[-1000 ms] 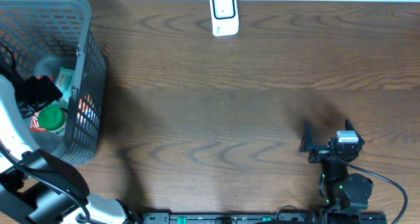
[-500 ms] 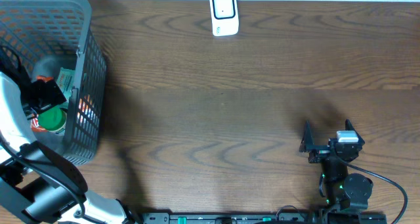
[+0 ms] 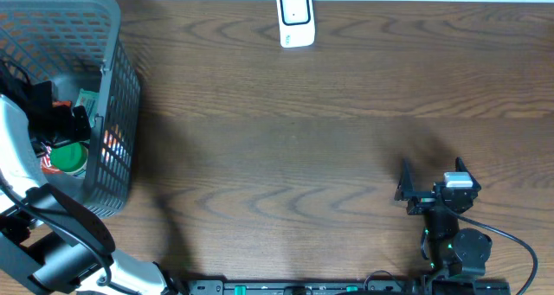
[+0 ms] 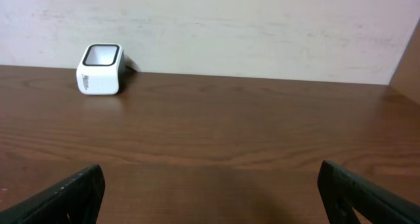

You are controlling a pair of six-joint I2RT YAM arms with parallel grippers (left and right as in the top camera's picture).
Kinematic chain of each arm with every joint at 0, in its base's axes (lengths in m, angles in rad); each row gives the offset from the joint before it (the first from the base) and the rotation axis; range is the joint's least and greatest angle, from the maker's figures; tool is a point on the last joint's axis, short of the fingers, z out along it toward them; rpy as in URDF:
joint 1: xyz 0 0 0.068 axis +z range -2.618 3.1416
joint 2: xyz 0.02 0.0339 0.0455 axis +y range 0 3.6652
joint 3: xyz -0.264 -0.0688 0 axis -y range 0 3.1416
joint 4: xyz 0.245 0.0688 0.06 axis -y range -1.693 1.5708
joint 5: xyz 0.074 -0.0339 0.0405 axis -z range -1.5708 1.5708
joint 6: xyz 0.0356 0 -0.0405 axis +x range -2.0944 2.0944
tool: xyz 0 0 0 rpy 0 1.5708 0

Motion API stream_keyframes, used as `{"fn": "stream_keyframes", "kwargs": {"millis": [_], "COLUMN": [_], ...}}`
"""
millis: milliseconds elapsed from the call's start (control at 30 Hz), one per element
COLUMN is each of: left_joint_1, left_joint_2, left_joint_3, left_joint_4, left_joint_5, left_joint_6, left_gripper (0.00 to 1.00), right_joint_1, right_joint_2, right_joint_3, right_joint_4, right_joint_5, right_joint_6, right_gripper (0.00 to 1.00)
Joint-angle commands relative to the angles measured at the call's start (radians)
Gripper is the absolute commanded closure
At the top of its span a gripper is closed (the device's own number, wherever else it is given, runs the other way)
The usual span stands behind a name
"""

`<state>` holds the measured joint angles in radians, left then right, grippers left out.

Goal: Scan the item barcode
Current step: 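Lower the left gripper into the basket and grasp the green-lidded jar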

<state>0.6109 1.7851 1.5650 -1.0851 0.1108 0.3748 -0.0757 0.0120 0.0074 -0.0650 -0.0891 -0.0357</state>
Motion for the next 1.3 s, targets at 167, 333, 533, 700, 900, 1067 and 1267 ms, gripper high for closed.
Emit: {"fn": "stream_keyframes", "kwargs": {"millis": [167,333,533,700,900,1067,1267], "left_joint_1": [0.000,0.001,0.002,0.002,0.002,0.021,0.041], "left_joint_2": [0.011,0.011,0.013,0.013,0.013,0.013,0.013], "left_joint_3": [-0.006,-0.008,-0.037,-0.110,-0.208,-0.281,-0.320], "left_joint_4": [0.034,0.056,0.101,0.182,0.282,0.361,0.384], "left_joint_5": [-0.019,-0.051,-0.052,-0.084,-0.105,-0.103,0.057], "left_joint_6": [0.138,0.206,0.254,0.261,0.261,0.260,0.257], "left_gripper": [0.02,0.02,0.02,0.02,0.02,0.02,0.02], "right_joint_1": [-0.002,-0.002,-0.002,-0.002,-0.002,-0.002,-0.002], "right_joint_2": [-0.005,-0.005,-0.005,-0.005,-0.005,-0.005,-0.005], "right_joint_3": [-0.002,-0.002,-0.002,-0.002,-0.002,-0.002,-0.002], "right_joint_4": [-0.003,-0.003,-0.003,-0.003,-0.003,-0.003,-0.003], "right_joint_5": [0.005,0.005,0.005,0.005,0.005,0.005,0.005], "right_joint_6": [0.013,0.013,0.013,0.013,0.013,0.013,0.013], "right_gripper": [0.01,0.01,0.01,0.01,0.01,0.01,0.01]}}
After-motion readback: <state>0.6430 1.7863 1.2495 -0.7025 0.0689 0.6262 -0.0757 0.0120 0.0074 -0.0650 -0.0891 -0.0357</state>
